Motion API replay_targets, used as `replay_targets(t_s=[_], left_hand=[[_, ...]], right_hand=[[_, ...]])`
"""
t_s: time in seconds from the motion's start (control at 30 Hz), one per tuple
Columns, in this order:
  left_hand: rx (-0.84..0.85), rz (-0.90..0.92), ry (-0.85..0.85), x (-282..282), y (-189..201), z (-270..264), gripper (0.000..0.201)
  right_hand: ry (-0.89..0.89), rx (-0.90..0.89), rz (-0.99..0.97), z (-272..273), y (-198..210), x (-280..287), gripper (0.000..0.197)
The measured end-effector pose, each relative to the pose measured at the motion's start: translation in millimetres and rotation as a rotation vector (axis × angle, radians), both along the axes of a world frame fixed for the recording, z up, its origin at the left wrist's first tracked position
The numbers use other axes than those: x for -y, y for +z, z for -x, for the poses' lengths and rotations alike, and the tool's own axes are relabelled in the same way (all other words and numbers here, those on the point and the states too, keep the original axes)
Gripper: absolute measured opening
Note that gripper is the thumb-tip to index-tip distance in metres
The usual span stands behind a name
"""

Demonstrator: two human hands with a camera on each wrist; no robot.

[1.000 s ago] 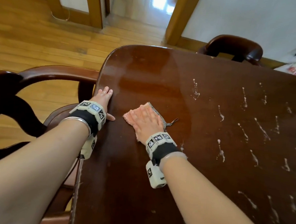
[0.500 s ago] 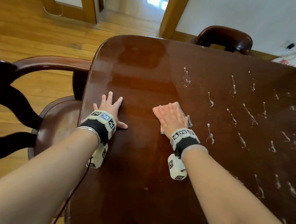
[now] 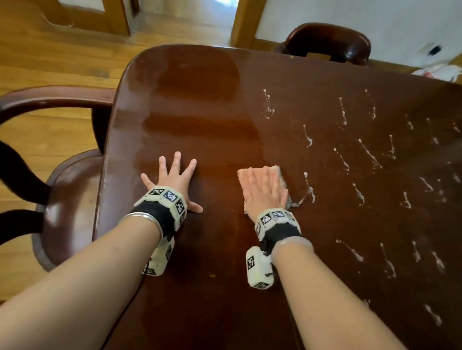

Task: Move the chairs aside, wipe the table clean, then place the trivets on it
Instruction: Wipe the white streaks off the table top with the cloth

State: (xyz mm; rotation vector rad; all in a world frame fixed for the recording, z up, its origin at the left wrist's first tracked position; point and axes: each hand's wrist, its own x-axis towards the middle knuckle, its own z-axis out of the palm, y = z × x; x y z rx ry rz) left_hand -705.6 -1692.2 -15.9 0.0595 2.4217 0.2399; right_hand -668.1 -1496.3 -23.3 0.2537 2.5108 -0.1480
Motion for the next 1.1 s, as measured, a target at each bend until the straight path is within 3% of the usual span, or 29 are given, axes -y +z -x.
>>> replay_targets(t_s=[0.13, 0.27, 0.37, 0.47, 0.57, 0.7, 0.8, 0.9, 0.97, 1.03, 1.1], left_hand=[[-0.006, -0.005, 0.008, 0.5, 2.4, -0.5, 0.122], [0.0, -0.017, -0.051, -2.6, 4.9, -21.1, 0.121], [0.002, -0.023, -0.093, -7.0, 4.0, -41.5, 0.124], [-0.004, -0.028, -0.097, -13.9, 2.9, -52.0, 0.127], [0.012, -0.031, -0.141, -16.7, 2.4, -66.8, 0.127], [0.021, -0.03, -0.175, -15.1, 0.1, -83.5, 0.127], [0.032, -0.036, -0.173, -15.5, -0.6, -80.8, 0.128], [0.02, -0.055, -0.168, -12.4, -2.2, -71.2, 0.124], [-0.002, -0.062, -0.15, -6.1, -0.2, -59.2, 0.122], [-0.017, -0.05, -0.135, -0.4, 1.0, -46.0, 0.123], [-0.015, -0.042, -0.123, 3.4, 1.2, -36.3, 0.126]], right_hand=[[0.207, -0.003, 0.015, -35.3, -3.1, -4.9, 0.058], [-0.04, 0.017, -0.052, -40.9, -4.2, -53.2, 0.055], [-0.162, -0.024, -0.053, -31.0, -7.0, -27.9, 0.061], [0.057, -0.06, -0.019, -44.8, -8.7, 24.2, 0.064], [0.215, -0.025, -0.012, -72.3, -8.1, 17.8, 0.058], [0.024, 0.043, -0.044, -84.2, 0.9, -37.7, 0.057], [-0.105, -0.002, -0.043, -66.1, -6.5, -23.9, 0.066], [0.138, -0.156, -0.037, -63.8, -13.7, 23.0, 0.083], [0.246, -0.102, -0.003, -70.9, -17.6, 25.6, 0.069], [0.277, -0.085, -0.025, -67.9, -16.8, 2.2, 0.063], [0.15, -0.112, -0.051, -55.7, -14.5, -28.6, 0.064]])
